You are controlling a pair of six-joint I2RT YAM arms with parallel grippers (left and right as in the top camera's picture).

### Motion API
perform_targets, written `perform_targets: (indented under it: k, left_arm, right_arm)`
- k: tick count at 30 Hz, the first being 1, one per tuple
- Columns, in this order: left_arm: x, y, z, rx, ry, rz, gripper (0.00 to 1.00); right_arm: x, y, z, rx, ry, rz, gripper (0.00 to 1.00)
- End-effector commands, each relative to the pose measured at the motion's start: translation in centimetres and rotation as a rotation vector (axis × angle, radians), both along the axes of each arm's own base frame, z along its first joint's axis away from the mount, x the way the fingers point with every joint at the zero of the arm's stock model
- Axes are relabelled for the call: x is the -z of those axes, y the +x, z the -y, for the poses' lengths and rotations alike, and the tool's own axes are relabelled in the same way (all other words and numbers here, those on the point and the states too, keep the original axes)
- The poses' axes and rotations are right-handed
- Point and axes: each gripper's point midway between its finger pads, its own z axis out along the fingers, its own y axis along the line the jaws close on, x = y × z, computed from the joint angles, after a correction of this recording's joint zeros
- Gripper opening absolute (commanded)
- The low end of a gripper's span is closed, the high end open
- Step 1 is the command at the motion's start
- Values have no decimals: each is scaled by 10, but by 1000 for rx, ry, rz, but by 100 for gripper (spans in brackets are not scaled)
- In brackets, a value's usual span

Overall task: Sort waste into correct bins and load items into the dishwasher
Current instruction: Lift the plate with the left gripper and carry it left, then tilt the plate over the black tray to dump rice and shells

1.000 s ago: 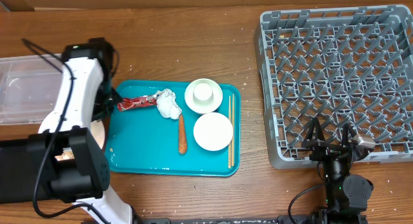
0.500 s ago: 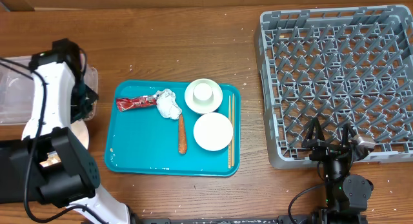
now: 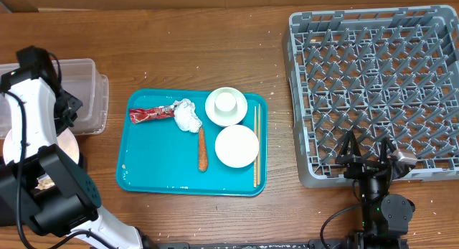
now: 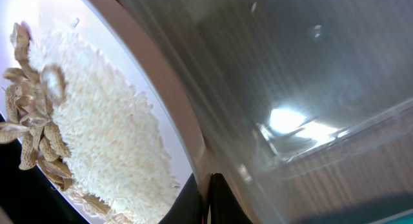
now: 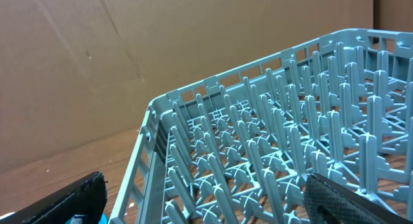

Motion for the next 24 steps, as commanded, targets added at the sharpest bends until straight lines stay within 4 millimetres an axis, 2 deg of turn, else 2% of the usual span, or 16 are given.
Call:
perform_targets:
  k: [1, 9, 16, 19, 24]
  left_arm:
    - [-17, 10, -7, 17, -25, 97, 4]
    - [-15, -2, -20, -37, -63, 113, 4]
    - [-12, -4, -22, -60, -196, 197, 4]
    - [-11, -15, -30, -89, -205, 187, 6]
    - [-11, -22, -36, -105, -212, 187, 7]
  right_arm:
    - [1, 0, 3, 15, -7, 6, 100]
    - [1, 0, 3, 15, -7, 6, 100]
    - [1, 0, 3, 15, -7, 6, 100]
    - [1, 0, 3, 15, -7, 6, 100]
    - [1, 0, 3, 15, -7, 6, 100]
